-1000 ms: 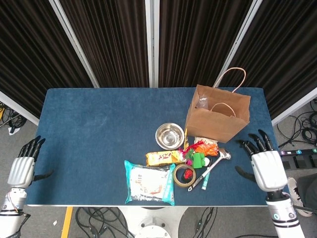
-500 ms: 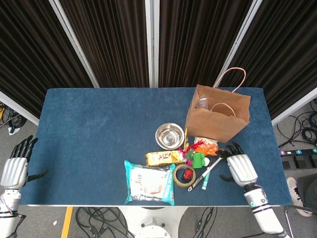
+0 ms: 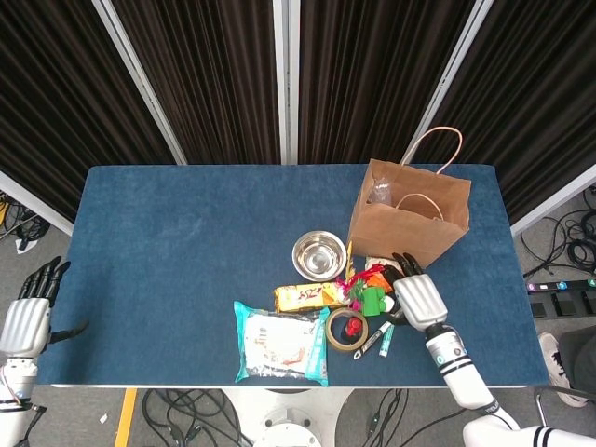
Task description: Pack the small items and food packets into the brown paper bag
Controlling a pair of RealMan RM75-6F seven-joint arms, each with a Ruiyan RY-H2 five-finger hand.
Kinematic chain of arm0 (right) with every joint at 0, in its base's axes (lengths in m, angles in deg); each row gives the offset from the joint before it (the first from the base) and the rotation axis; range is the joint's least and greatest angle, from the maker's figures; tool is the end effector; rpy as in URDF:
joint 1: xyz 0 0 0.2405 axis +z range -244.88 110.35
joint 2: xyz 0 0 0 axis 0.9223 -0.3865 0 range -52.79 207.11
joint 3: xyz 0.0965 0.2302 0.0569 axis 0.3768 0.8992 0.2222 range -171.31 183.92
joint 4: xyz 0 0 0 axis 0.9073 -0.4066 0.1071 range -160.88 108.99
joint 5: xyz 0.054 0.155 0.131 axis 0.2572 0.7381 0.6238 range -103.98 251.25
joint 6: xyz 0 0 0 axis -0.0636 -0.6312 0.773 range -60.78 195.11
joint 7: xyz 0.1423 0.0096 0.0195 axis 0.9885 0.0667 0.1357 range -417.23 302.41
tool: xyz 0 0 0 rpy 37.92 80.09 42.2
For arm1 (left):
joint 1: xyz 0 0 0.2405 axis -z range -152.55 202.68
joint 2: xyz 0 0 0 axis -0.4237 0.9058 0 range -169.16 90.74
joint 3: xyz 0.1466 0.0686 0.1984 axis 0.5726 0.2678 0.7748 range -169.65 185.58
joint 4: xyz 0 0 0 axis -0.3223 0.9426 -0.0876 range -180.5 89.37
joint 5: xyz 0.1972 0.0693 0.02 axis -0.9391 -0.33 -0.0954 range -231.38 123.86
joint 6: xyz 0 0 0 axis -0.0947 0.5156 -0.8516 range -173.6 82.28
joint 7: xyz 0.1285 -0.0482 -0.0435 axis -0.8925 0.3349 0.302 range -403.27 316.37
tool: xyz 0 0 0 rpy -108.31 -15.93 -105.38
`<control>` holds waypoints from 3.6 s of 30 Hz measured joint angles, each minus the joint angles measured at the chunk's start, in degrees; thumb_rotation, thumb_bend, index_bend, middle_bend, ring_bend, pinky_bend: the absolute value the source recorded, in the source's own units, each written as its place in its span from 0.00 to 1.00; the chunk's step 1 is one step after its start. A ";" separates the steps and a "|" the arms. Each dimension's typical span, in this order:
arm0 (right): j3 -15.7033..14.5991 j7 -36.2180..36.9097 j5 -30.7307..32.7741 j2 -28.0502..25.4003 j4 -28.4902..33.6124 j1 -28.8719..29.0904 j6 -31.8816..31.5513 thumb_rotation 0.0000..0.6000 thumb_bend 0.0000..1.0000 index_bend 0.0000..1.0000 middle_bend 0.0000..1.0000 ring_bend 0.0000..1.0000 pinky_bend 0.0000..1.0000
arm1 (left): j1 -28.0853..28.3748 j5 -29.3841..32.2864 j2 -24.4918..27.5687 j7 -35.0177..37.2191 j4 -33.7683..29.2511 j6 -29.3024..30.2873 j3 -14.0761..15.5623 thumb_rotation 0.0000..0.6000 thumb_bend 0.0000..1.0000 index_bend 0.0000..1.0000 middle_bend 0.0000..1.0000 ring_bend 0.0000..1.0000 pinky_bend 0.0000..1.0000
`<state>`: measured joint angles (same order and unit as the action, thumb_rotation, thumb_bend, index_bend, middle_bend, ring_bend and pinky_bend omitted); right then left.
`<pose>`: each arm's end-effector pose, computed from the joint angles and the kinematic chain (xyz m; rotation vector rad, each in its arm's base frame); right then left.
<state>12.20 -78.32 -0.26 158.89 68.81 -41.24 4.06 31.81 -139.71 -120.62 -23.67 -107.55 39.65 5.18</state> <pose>-0.2067 -0.2691 0.0189 1.7822 -0.9751 0.8808 -0.3719 0.1973 0.1139 -1.3233 -0.9690 -1.0190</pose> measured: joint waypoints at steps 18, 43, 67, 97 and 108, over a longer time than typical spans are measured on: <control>-1.17 -4.18 3.24 2.95 -0.43 1.66 2.05 1.00 0.00 0.12 0.23 0.01 0.00 | -0.79 0.42 -0.42 2.04 2.46 -0.05 0.16 1.00 0.13 0.08 0.06 0.00 0.12; -0.96 -7.50 5.16 5.44 -1.82 2.41 0.30 1.00 0.00 0.31 0.30 0.06 0.00 | -0.91 0.12 -0.93 2.96 3.78 0.01 0.17 1.00 0.13 0.08 0.06 0.00 0.12; 0.34 -6.47 3.13 4.75 -0.82 2.16 -3.64 1.00 0.07 0.48 0.42 0.15 0.05 | -0.68 -0.18 -0.60 2.39 3.19 -0.32 0.30 1.00 0.13 0.08 0.06 0.00 0.12; 18.29 -10.94 -8.87 -15.70 25.71 2.46 -20.97 1.00 0.09 0.50 0.43 0.17 0.06 | 0.34 -0.50 0.33 -1.45 -1.12 -0.27 -0.12 1.00 0.13 0.08 0.06 0.00 0.12; 24.20 -13.07 -0.23 -16.35 13.98 6.93 -20.34 1.00 0.08 0.50 0.43 0.17 0.06 | 0.62 -0.35 0.03 -1.50 -0.86 -0.63 -0.21 1.00 0.13 0.08 0.06 0.00 0.12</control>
<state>36.40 -91.39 -0.50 142.54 82.79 -34.31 -16.28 32.44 -140.06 -120.59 -25.16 -108.42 39.02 4.97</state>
